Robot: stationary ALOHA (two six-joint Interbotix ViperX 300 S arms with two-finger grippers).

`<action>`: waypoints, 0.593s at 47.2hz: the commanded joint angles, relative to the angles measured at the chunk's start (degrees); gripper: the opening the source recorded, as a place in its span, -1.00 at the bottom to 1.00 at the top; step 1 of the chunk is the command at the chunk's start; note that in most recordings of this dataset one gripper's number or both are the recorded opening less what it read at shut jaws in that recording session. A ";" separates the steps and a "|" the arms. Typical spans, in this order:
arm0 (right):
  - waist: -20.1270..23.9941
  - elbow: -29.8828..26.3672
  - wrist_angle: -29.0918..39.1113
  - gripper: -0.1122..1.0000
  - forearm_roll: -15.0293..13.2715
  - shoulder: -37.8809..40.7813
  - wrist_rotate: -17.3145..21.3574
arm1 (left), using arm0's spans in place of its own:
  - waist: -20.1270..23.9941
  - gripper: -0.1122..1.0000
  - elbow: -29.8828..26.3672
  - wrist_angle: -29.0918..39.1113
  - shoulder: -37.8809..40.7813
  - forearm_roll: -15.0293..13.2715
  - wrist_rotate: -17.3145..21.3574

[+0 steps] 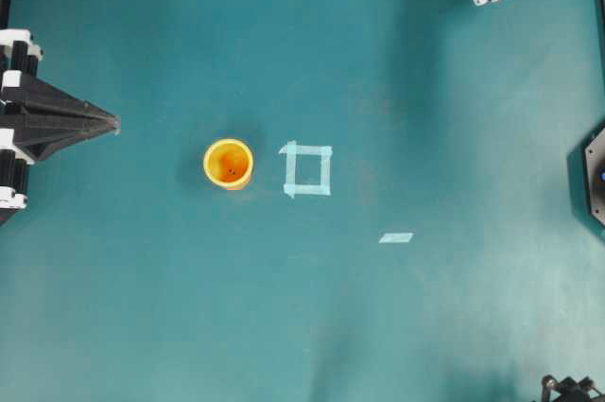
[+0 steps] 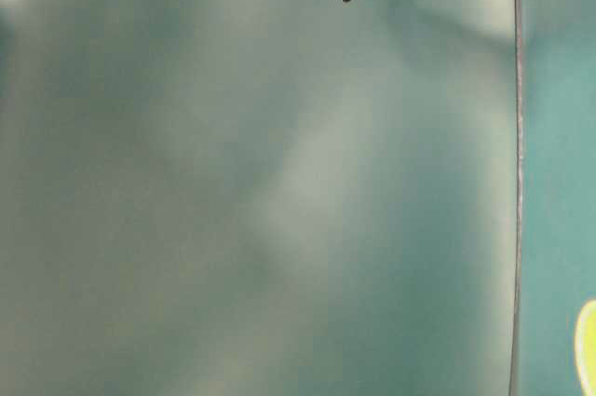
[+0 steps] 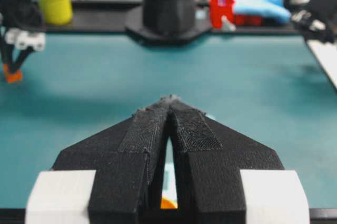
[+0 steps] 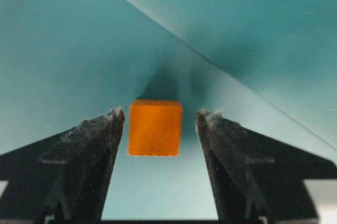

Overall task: Move the block toward the cup with right arm.
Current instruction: 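Lower the open right gripper around the orange cube and close it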

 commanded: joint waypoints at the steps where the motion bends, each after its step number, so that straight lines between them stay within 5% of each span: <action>1: -0.26 -0.18 -0.35 0.29 -0.18 -0.62 0.09 | 0.09 -0.80 -1.58 -0.35 0.44 0.18 0.00; 21: -0.26 0.35 -1.67 0.28 -0.09 0.09 0.00 | 0.09 -0.80 -1.58 -0.35 0.44 0.18 0.00; 28: -0.26 0.62 -1.67 0.09 -0.18 0.09 0.00 | 0.09 -0.80 -1.58 -0.35 0.53 0.18 0.00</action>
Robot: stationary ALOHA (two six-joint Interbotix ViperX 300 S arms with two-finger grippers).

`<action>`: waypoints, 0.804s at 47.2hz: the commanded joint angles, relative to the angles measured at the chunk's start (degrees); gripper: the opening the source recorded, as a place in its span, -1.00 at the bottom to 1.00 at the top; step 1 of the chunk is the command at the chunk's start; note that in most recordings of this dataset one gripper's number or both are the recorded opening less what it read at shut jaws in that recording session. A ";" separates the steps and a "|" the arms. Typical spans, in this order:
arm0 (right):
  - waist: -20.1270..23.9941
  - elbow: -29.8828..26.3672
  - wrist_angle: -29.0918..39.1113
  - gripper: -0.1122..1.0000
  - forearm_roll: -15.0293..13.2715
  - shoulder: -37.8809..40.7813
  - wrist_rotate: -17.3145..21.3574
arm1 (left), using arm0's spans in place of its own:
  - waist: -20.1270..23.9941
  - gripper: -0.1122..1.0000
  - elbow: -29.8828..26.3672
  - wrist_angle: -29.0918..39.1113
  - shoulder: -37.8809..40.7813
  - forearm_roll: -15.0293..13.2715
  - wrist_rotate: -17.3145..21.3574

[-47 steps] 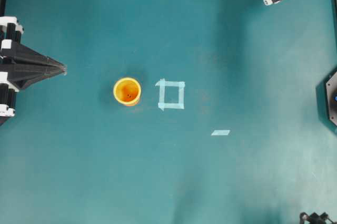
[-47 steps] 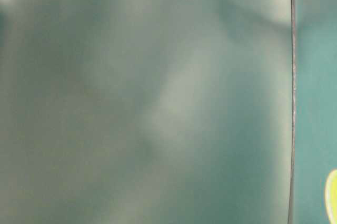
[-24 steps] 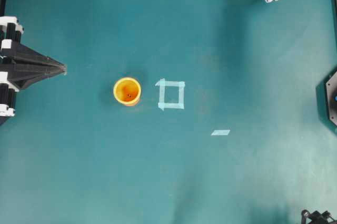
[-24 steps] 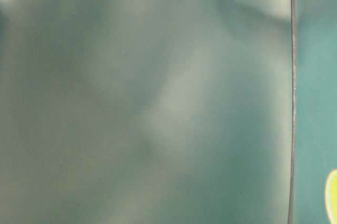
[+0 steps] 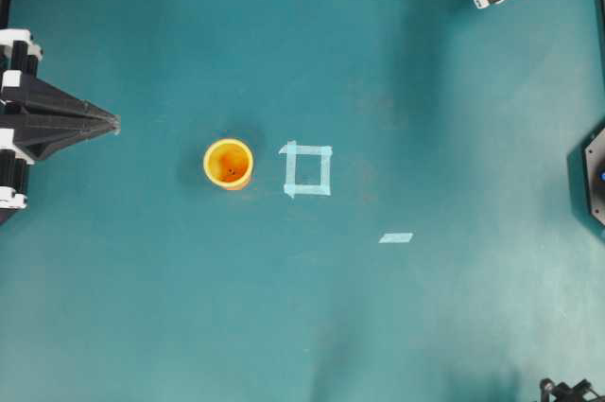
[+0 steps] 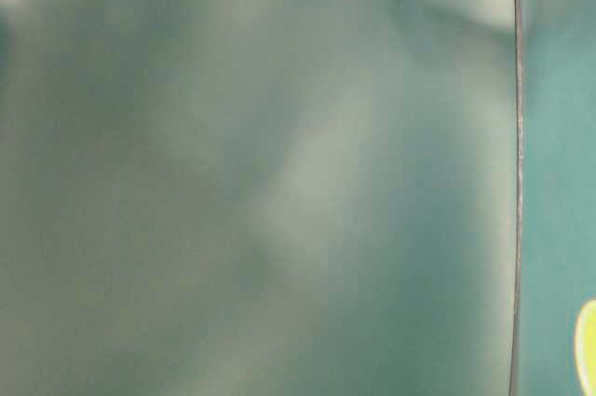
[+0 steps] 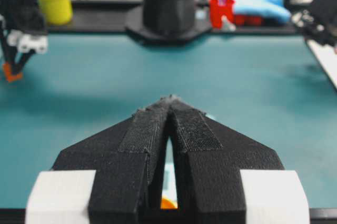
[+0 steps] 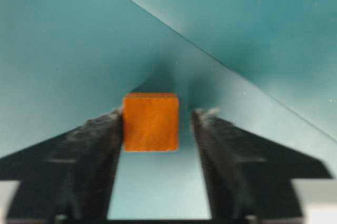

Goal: Move the block toward the cup with right arm.

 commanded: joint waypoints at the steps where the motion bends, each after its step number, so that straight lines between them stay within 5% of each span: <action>1: -0.09 -0.26 -0.35 0.03 -0.18 -0.79 0.00 | 0.09 -0.80 -1.58 -0.35 0.62 0.18 0.00; 17: -0.09 0.09 0.79 -0.07 -0.18 -2.55 -0.09 | 0.09 -0.80 -1.58 -0.26 0.44 0.18 0.00; 38: 2.29 0.35 7.12 -0.07 -0.18 -14.77 0.00 | 0.09 -0.80 -1.58 -0.26 0.44 0.18 0.00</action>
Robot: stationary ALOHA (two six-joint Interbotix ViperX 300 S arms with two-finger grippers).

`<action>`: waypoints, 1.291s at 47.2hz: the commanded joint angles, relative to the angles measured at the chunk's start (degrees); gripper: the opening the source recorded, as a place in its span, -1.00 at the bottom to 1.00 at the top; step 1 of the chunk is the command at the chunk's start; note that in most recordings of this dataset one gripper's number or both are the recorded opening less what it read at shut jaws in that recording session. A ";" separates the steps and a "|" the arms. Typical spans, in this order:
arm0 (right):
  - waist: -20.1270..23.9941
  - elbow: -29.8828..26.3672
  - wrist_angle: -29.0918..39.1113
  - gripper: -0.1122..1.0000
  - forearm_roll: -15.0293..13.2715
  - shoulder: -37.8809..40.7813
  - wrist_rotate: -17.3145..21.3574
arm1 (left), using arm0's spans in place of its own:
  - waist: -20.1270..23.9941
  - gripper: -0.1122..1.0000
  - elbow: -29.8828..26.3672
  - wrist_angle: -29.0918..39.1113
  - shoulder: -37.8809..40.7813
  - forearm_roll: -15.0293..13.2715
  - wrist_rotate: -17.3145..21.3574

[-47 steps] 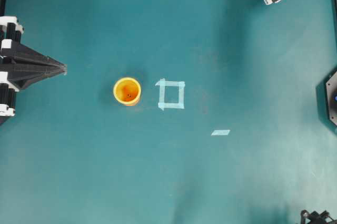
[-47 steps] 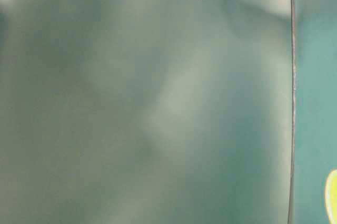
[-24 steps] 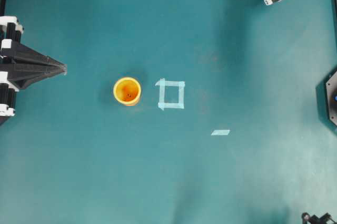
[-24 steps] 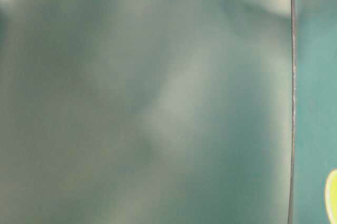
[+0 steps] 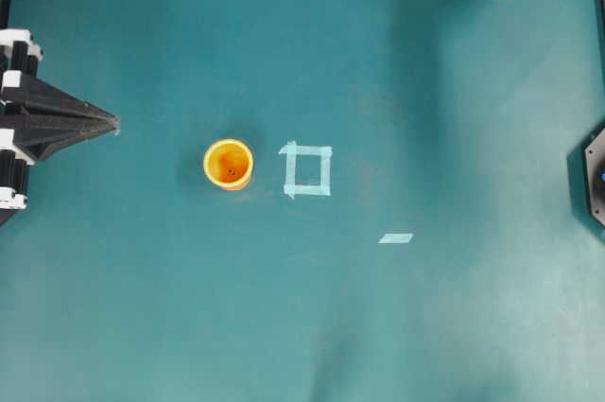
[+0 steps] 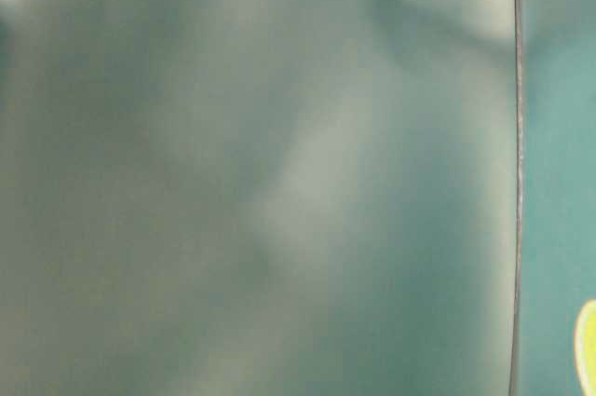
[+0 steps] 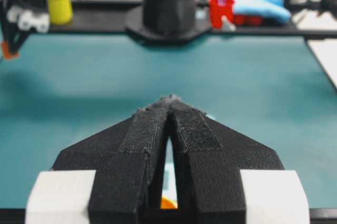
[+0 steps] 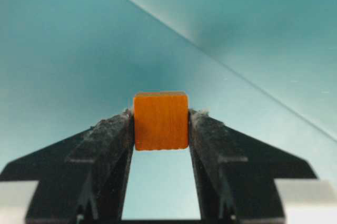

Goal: Move the block toward the cup with right arm.

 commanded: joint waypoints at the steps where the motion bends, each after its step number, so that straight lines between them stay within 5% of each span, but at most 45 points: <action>1: 1.76 -0.44 0.88 -0.07 -0.09 -4.31 0.00 | 0.09 -0.80 -1.58 -0.26 0.35 0.18 0.00; 14: 8.96 -1.05 1.67 -0.07 0.62 -9.40 0.09 | 0.09 -0.80 -1.58 -0.35 0.44 0.18 0.09; 34: 20.57 -6.06 -0.70 -0.07 1.41 -6.33 0.88 | 0.09 -0.80 -1.58 -0.44 0.44 0.18 0.09; 61: 34.98 -22.50 -2.02 -0.07 1.23 6.77 1.14 | 0.09 -0.80 -1.58 -0.26 0.62 0.18 0.09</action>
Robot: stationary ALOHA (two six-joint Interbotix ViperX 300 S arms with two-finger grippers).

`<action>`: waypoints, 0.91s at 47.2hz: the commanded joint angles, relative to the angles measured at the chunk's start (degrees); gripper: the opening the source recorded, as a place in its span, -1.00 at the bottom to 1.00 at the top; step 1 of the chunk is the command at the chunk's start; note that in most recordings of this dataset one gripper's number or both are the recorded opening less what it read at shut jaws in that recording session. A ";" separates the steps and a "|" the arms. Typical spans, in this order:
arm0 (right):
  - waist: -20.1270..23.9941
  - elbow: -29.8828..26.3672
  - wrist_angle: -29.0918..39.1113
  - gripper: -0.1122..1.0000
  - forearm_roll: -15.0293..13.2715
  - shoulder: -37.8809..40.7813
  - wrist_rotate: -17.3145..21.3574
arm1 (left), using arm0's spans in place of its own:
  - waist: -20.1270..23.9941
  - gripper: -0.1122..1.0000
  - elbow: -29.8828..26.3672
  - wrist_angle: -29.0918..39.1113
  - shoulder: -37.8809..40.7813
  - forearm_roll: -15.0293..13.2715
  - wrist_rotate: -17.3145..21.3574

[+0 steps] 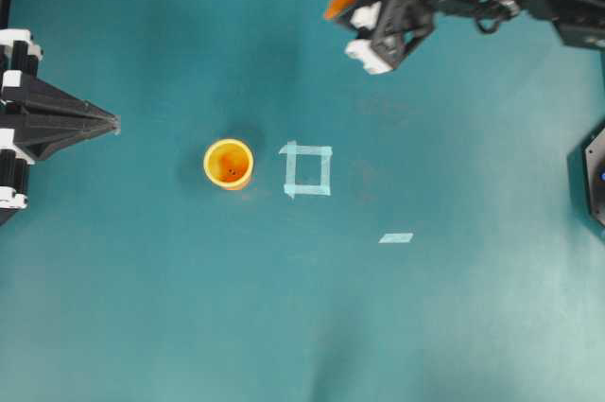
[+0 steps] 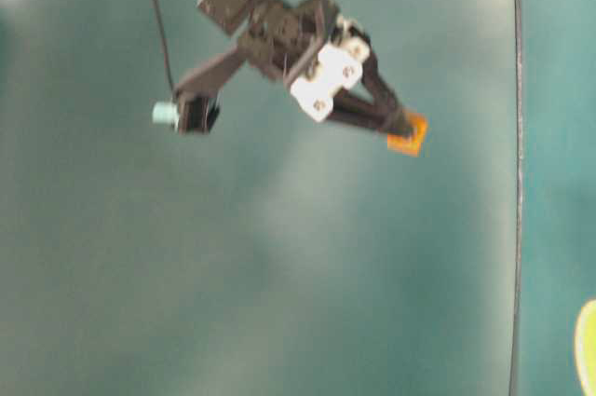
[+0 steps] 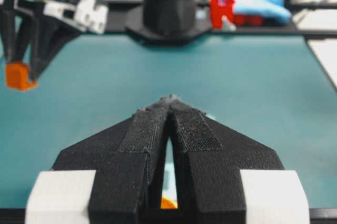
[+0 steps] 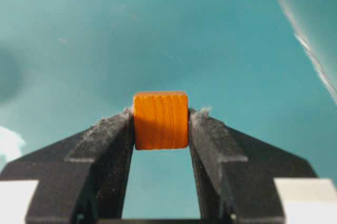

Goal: Move the block toward the cup with right arm.

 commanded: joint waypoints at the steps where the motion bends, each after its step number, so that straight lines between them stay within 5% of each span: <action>1: 2.29 -4.39 -0.35 -0.07 0.00 0.70 -0.35 | 0.09 -0.80 -1.58 -0.26 0.53 0.09 0.09; 43: 15.91 -20.74 0.00 -0.07 -1.14 10.81 -1.05 | 0.09 -0.80 -1.58 -0.26 0.70 0.18 0.09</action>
